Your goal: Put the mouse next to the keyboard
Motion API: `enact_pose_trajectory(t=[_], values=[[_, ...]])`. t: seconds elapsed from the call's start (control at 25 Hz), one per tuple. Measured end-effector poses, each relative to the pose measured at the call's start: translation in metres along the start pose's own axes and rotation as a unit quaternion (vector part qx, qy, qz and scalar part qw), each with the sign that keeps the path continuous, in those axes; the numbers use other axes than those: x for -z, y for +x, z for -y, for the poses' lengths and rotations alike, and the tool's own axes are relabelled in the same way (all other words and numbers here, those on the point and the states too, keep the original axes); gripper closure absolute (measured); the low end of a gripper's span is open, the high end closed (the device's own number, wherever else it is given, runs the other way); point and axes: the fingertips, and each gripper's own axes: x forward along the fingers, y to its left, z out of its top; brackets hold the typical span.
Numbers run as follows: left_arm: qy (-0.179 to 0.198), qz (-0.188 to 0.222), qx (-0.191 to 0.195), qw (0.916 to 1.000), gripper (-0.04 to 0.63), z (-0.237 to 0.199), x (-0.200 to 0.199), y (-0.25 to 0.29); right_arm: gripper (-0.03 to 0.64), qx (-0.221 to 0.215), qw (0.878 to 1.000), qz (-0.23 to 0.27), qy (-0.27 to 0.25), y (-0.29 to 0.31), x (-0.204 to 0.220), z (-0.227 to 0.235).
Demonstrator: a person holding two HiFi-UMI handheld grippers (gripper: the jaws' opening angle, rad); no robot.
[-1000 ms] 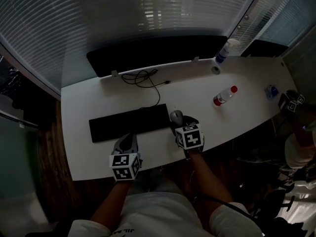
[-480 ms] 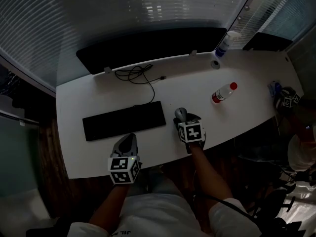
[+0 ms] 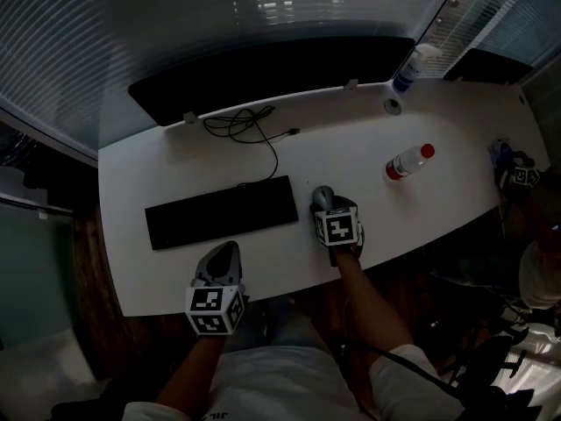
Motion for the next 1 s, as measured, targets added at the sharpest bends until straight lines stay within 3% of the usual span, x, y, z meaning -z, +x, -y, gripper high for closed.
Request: enact_pose_trajectory(t=[1.0], values=[[-0.008, -0.002, 0.009, 0.9999, 0.591, -0.004, -0.003, 0.004, 0.318, 0.009, 1.000, 0.013, 0.004, -0.004, 0.011, 0.003]])
